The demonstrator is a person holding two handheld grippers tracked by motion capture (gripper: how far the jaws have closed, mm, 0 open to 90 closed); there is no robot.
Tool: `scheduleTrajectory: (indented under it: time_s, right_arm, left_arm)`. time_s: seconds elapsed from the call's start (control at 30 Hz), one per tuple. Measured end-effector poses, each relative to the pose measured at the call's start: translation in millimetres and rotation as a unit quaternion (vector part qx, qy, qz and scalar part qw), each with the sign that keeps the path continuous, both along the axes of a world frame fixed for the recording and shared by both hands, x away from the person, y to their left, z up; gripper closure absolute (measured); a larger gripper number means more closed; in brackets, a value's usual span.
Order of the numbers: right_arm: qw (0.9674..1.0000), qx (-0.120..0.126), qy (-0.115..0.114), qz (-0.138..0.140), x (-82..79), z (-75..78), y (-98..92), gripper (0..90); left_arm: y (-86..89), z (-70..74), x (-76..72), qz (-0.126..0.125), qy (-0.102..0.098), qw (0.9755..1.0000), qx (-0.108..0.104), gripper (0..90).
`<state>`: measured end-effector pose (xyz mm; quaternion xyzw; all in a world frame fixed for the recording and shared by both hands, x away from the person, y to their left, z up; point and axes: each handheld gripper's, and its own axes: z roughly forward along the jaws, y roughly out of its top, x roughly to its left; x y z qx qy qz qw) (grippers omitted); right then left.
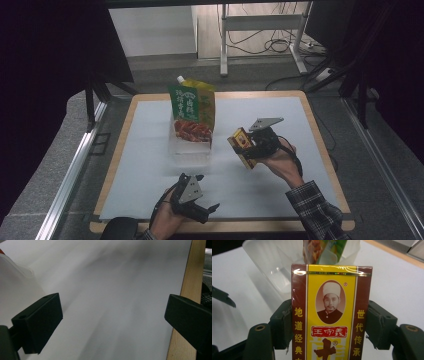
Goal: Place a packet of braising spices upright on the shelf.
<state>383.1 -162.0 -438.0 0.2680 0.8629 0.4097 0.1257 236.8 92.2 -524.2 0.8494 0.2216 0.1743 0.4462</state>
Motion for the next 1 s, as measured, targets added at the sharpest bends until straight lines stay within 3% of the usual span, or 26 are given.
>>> scheduleTrajectory:
  time_s: [0.5, 1.0]
  right_arm:
    - [0.9978, 0.055, -0.031, 0.02, 3.1, 7.6, 19.1, 32.0]
    - [0.9929, 0.1, -0.049, 0.042, 10.6, 7.7, 41.9, 32.0]
  left_arm:
    - [1.0, 0.6, -0.1, 0.001, -0.001, 1.0, -0.001, 1.3]
    - [1.4, 1.7, -1.7, 0.002, -0.001, 1.0, -0.003, 1.3]
